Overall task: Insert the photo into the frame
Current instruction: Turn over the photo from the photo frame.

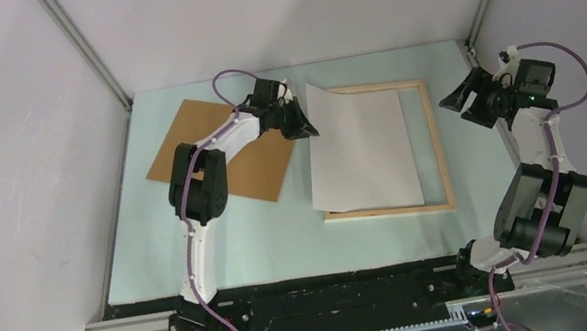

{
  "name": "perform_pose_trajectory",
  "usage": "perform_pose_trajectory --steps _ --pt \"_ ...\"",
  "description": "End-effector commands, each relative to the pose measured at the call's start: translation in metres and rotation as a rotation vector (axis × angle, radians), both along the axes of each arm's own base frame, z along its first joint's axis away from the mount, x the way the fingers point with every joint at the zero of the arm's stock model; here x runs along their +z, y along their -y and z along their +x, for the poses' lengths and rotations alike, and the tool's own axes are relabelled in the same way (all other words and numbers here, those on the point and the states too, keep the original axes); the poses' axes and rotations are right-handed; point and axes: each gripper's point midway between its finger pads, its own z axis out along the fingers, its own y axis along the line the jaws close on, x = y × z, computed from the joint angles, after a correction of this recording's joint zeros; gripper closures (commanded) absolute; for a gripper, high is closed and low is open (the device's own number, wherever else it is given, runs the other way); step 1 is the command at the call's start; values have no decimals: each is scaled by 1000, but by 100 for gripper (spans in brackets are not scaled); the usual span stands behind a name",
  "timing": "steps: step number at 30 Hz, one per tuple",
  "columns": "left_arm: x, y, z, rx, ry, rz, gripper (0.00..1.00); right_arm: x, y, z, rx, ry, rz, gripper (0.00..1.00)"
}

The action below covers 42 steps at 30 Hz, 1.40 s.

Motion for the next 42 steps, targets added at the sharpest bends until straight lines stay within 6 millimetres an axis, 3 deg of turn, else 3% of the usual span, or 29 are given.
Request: perform_pose_trajectory --steps 1,8,16,28,42 --pt "18 7 16 25 44 -23 100 -32 14 4 -1 -68 -126 19" --pt "20 17 20 20 51 -34 100 -72 12 15 15 -166 -206 21" --pt "16 27 21 35 25 -49 100 -105 6 30 68 -278 -266 27" --pt "12 42 19 75 2 -74 100 -134 9 33 113 -362 -299 35" --pt "5 56 20 104 -30 -117 100 -148 1 30 148 -409 -295 38"
